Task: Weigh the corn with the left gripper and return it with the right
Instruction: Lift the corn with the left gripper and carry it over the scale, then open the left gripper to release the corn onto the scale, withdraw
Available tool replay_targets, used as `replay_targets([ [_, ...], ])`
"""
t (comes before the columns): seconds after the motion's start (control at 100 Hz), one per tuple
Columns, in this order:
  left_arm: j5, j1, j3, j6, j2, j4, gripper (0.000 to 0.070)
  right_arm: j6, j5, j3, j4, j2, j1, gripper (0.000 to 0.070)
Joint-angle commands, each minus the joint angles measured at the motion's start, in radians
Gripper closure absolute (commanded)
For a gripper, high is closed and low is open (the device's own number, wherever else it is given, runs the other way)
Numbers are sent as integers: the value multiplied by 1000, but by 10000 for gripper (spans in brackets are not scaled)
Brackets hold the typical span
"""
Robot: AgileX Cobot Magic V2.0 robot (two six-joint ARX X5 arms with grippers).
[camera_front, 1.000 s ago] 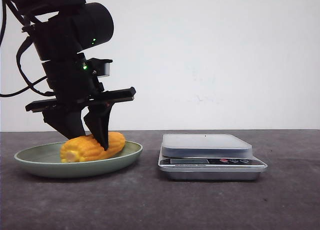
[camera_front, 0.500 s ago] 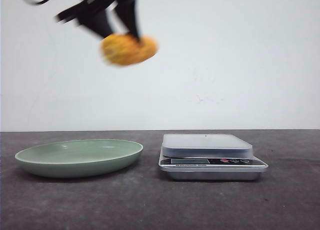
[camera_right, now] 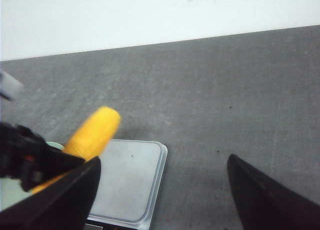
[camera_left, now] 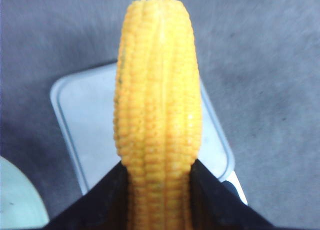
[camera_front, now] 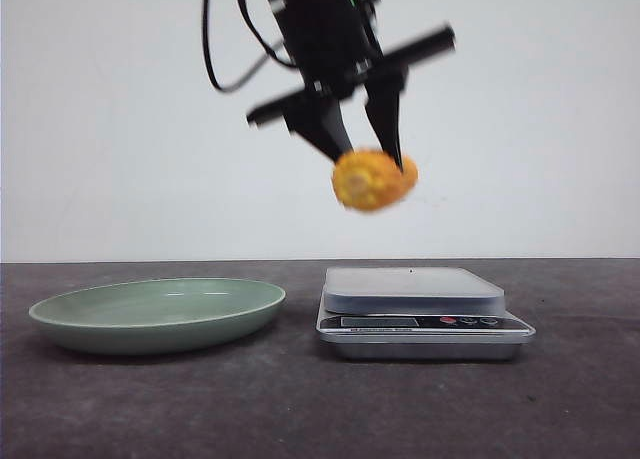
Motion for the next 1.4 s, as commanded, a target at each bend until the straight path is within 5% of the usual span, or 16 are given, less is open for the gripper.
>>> replay_targets([
  [0.0,-2,-22,27,-27,37,24,696,-14,0,15,9,4,1,189],
  [0.37,-5,-37,27,-68,126,27,687,-14,0,15,1,4,1,189],
  [0.58,-13,-37,27,-67,131,49,413,-15,0,15,-8,4,1,189],
  [0.81,-11,-37,27,-47,131,59,369,-15,0,15,-11,4,0,189],
  [0.99,-11,-38,40,-19,126,52,176,-15,0,15,-14,4,1,189],
  [1.18,-47,-40,89,55,61,17,173,-15,0,15,-19,4,1,189],
  [1.39,-254,-19,174,246,-138,-62,184,-15,0,15,-43,4,1,189],
])
